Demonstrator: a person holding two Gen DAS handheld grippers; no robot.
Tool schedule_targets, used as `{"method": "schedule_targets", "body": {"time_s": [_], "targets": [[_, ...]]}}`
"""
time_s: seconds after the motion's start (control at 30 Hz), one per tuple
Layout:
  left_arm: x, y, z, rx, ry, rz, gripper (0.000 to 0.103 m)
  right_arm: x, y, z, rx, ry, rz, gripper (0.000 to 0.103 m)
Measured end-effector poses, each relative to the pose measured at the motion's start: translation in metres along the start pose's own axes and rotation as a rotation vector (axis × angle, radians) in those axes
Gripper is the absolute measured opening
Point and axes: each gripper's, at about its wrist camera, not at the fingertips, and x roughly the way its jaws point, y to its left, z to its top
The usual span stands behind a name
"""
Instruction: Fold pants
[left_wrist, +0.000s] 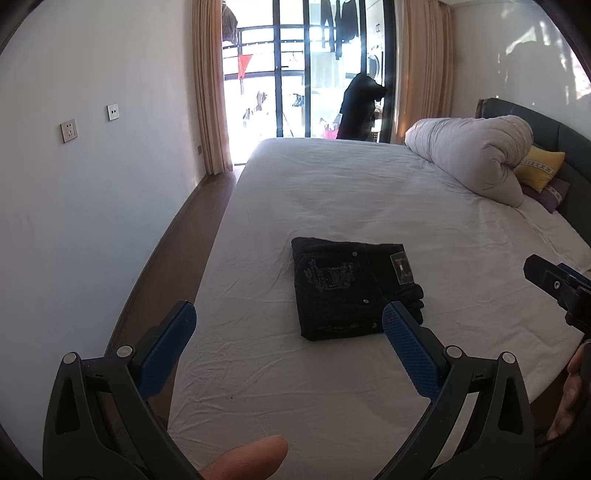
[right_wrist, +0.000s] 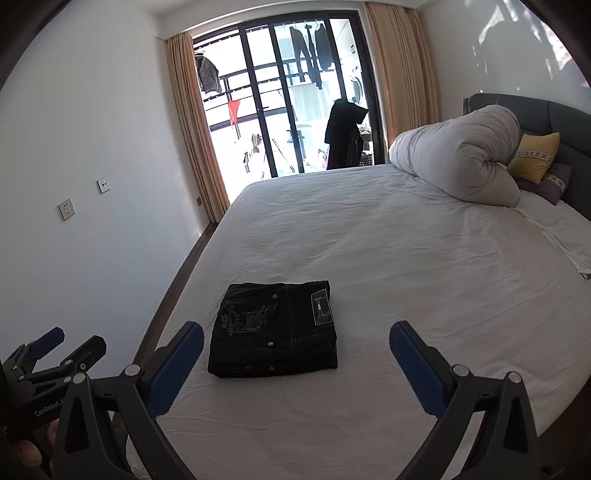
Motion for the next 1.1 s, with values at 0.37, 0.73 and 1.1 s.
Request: {"method": "schedule_targets", "body": {"time_s": [0.37,0.73,1.1], "targets": [[0.035,0.009,-0.016,-0.041,0.122,-0.019,0.103,0.009,0.012,-0.016,-0.015,0.084,-0.014,0.103],[0.056,0.01,-0.017,-0.042,0.15,-0.023,0.103,0.015,0.015,-0.02,-0.022,0.112,-0.012,0.103],[0.058,0.009,-0.019,-0.039,0.163,-0.025,0.103,0.018,0.016,-0.025,-0.03,0.14,-0.008,0.103]]}}
